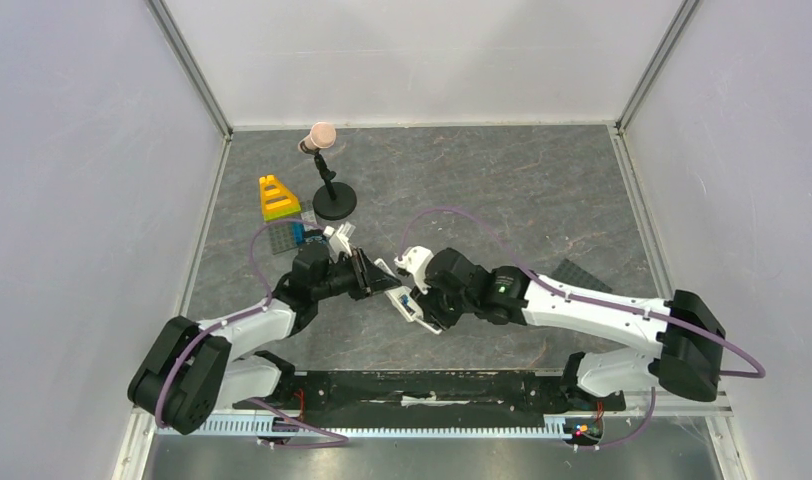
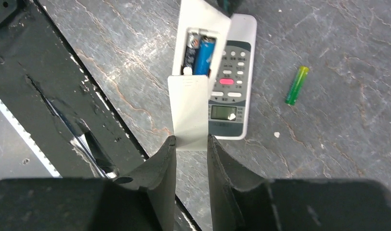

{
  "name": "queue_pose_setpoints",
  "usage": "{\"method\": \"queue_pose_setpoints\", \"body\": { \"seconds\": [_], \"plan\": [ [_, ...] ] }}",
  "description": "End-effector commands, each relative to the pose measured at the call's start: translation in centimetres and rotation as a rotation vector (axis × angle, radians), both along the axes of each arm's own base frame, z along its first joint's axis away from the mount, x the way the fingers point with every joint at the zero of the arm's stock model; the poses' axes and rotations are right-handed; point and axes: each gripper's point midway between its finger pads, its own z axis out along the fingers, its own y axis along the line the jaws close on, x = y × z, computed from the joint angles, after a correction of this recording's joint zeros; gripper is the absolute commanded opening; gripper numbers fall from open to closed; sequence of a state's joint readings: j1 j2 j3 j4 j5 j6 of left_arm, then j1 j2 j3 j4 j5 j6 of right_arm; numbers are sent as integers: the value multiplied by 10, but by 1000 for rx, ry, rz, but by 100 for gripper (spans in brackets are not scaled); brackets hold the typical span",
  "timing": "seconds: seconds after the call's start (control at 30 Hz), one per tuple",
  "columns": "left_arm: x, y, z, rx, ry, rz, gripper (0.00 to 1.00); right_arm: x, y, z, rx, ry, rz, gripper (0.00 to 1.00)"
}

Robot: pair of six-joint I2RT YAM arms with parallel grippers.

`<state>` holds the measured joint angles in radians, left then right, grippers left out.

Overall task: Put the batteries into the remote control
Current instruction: Load the battery cover into the remote control.

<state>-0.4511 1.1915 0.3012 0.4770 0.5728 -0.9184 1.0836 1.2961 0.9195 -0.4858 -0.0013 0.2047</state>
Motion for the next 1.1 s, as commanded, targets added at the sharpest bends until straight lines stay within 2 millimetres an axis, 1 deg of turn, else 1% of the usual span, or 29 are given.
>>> {"method": "queue_pose_setpoints", "body": {
  "seconds": [0.0, 0.13, 0.27, 0.37, 0.47, 0.6, 0.9, 1.07],
  "plan": [
    [12, -9, 30, -5, -190, -8, 2, 6, 21, 10, 22, -21, -60, 26],
    [7, -8, 36, -3, -249, -5, 2, 7, 29, 5, 12, 1, -102, 26],
    [2, -6, 41, -7, -284, -7, 2, 6, 38, 6, 18, 0, -105, 26],
    [-1, -6, 41, -12, -290, -16, 2, 9, 40, 8, 22, -5, -126, 26],
    [-3, -4, 37, -5, -286, -12, 2, 11, 43, 13, 36, -7, -137, 26],
    [-4, -3, 36, -5, -285, -4, 2, 12, 43, 17, 43, -11, -149, 26],
    [-2, -3, 42, -18, -300, 4, 2, 5, 38, 3, -24, 38, -152, 27],
    [-3, -4, 44, -27, -305, -2, 2, 8, 36, 1, -31, 33, -173, 27]
  ]
}}
